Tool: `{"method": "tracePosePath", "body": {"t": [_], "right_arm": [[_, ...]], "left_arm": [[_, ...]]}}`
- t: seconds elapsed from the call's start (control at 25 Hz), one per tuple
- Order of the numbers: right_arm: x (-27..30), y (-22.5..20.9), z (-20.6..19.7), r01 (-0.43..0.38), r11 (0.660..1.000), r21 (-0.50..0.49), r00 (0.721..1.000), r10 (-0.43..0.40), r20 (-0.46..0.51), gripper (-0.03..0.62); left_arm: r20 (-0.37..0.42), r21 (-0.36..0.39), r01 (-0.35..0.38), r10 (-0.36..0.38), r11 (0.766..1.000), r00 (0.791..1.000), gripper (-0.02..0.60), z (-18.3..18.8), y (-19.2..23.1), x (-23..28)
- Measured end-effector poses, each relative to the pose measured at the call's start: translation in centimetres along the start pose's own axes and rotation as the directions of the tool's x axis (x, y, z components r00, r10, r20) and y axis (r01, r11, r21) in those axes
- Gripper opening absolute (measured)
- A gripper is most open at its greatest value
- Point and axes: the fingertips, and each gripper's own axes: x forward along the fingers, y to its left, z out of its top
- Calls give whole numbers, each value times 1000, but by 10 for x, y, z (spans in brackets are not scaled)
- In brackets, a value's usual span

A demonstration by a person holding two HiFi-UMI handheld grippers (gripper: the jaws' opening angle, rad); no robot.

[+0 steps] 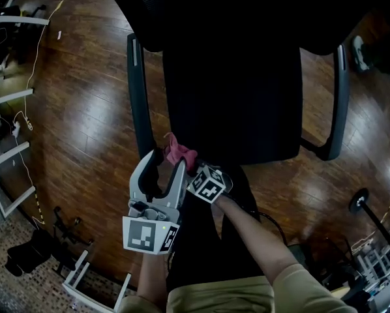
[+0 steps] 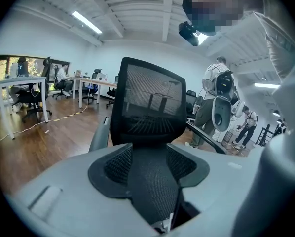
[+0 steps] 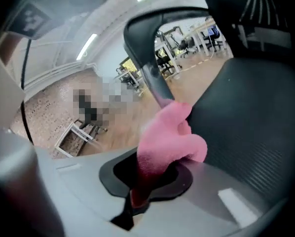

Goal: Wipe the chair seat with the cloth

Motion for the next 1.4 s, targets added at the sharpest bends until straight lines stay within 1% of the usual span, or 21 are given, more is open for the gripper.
{"method": "tracePosePath", "body": {"t": [0.08,0.2,0.28,0.36,0.4,0.48,0.56,0.6,0.64,0.68,0.72,0.8,0.88,0.92,1.0,1.08,1.16,1.2,1.28,1.32,1.4], "right_arm": [[1,-18,-11,34,994,100,999,-31,-33,17],[-45,-64,-50,113,961,252,994,-111,-22,17],[-97,-91,-87,187,942,279,982,-186,-32,17],[-159,-123,-132,337,903,267,941,-326,-85,17],[-193,-141,-157,430,861,270,903,-411,-127,17],[-260,-174,-204,604,737,305,797,-558,-231,17],[-310,-195,-240,703,617,355,711,-623,-326,17],[-322,-201,-254,721,578,382,692,-632,-350,17],[-326,-203,-261,722,560,407,689,-635,-350,17],[-323,-200,-257,706,566,426,703,-631,-328,17],[-311,-191,-247,673,596,438,733,-616,-289,17],[-263,-159,-208,549,708,445,828,-533,-173,17],[-196,-115,-152,367,832,416,921,-387,-38,17],[-162,-92,-122,271,881,388,952,-304,25,17],[-101,-49,-65,95,942,321,984,-138,113,17],[-48,-10,-28,-53,957,287,990,13,141,17],[-8,10,-14,-108,954,281,991,80,108,17],[4,10,-16,-85,958,274,995,69,66,17],[4,-11,-35,35,965,260,999,-29,-25,17],[-11,-30,-52,109,954,279,994,-99,-48,17],[-67,-73,-87,239,889,390,969,-244,-38,17]], "left_arm": [[5,4,-15,15,1000,1000,202,3,3,-2],[16,-5,-28,28,1000,999,201,4,5,0],[27,-14,-27,28,1000,999,201,4,4,2],[34,-20,-20,20,1000,999,201,4,1,4],[37,-22,-18,18,1000,999,201,4,1,5],[40,-30,-13,14,999,999,201,2,0,5],[38,-41,-16,18,999,999,201,0,1,5],[38,-48,-22,24,999,999,201,-1,2,5],[39,-55,-29,31,998,999,201,-1,3,5],[41,-60,-33,35,998,999,201,0,3,4],[43,-61,-33,36,998,998,199,1,3,3],[42,-47,-29,31,998,999,199,5,2,1],[37,-30,-29,30,999,999,199,6,3,-1],[36,-24,-32,33,999,999,199,7,4,-1],[35,-12,-34,34,999,999,199,7,4,0],[22,-1,-33,33,999,999,199,5,4,-1],[6,9,-35,35,999,999,199,4,4,-7],[1,13,-37,37,999,999,199,5,5,-10],[-1,20,-36,36,999,999,199,9,5,-14],[1,21,-35,35,999,999,199,10,4,-14],[8,16,-31,31,999,999,199,12,1,-12]]}}
